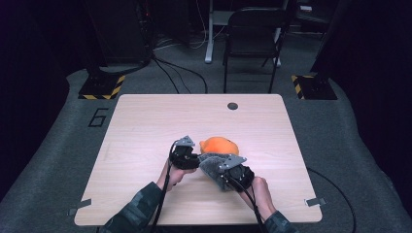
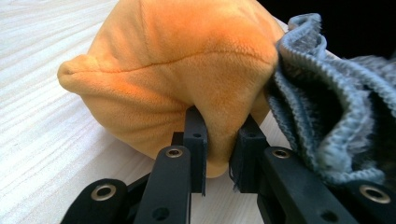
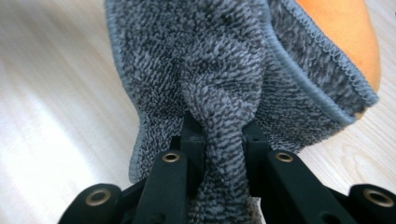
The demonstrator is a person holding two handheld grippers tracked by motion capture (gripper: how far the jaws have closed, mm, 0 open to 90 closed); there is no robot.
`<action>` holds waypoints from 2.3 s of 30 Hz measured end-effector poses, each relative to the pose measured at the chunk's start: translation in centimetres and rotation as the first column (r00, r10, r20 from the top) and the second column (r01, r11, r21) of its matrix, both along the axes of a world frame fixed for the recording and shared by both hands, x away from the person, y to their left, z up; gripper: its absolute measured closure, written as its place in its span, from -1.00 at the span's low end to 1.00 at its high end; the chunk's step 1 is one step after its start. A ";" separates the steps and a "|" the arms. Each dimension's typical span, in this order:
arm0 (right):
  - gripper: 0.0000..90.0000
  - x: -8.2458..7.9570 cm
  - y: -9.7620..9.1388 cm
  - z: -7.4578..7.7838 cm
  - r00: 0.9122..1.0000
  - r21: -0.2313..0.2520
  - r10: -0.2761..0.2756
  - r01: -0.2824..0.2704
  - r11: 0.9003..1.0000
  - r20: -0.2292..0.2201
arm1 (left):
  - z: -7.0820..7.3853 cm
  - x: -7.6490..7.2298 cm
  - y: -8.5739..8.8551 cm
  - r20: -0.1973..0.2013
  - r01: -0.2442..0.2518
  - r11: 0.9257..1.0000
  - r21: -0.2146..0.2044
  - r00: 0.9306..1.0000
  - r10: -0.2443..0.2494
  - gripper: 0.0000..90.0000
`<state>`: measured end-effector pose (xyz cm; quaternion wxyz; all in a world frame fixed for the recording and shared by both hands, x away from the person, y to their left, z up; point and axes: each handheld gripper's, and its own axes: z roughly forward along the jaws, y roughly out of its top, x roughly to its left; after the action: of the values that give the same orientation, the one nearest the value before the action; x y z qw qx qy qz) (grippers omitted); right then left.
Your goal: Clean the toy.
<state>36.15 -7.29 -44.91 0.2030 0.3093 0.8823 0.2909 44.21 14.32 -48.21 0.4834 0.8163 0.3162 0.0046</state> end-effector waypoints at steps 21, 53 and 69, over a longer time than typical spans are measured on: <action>0.69 4.2 -6.0 -1.5 0.962 -0.033 -0.256 0.254 0.967 -0.091 | -0.2 0.1 0.0 -0.006 -0.002 1.000 -0.011 1.000 0.002 0.75; 0.70 2.7 -2.7 -1.1 0.998 -0.015 0.023 -0.024 1.000 -0.061 | -0.3 0.3 0.1 -0.009 -0.002 1.000 -0.009 1.000 0.002 0.75; 0.69 5.8 -7.5 -2.1 0.958 -0.026 -0.275 0.274 0.961 -0.081 | -0.4 0.3 0.1 -0.011 0.000 1.000 -0.009 1.000 0.000 0.75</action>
<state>41.96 -14.76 -47.00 0.2063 0.4392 0.8407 0.2404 44.52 14.40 -48.56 0.4855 0.8141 0.3186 -0.0013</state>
